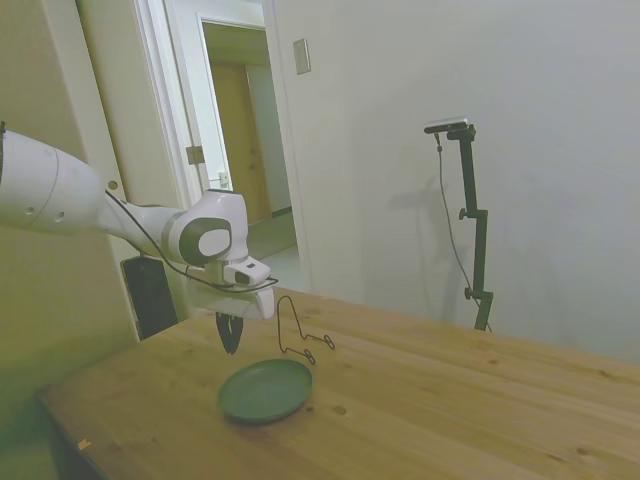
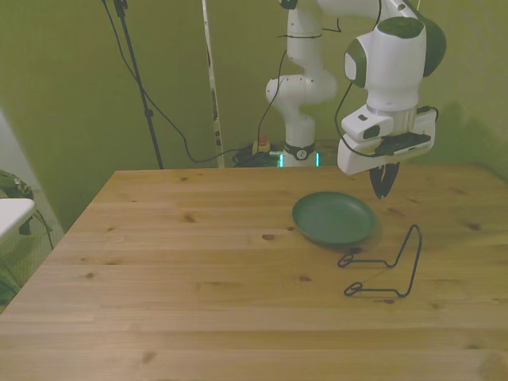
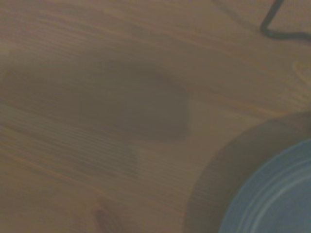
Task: Unload the plate
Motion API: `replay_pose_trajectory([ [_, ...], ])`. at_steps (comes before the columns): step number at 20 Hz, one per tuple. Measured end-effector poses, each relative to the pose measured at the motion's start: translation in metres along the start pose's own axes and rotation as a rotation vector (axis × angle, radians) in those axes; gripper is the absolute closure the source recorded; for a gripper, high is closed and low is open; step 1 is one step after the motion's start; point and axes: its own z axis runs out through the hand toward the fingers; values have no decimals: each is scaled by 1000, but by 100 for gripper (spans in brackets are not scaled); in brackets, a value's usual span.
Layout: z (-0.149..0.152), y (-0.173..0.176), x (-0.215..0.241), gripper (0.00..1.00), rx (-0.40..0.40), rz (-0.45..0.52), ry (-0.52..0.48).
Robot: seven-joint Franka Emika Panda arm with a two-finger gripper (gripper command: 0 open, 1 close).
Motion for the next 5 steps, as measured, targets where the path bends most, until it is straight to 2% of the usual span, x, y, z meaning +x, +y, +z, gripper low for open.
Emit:
replay_pose_trajectory([
  [5,-51,-15,-3,0,70,-12,49],
])
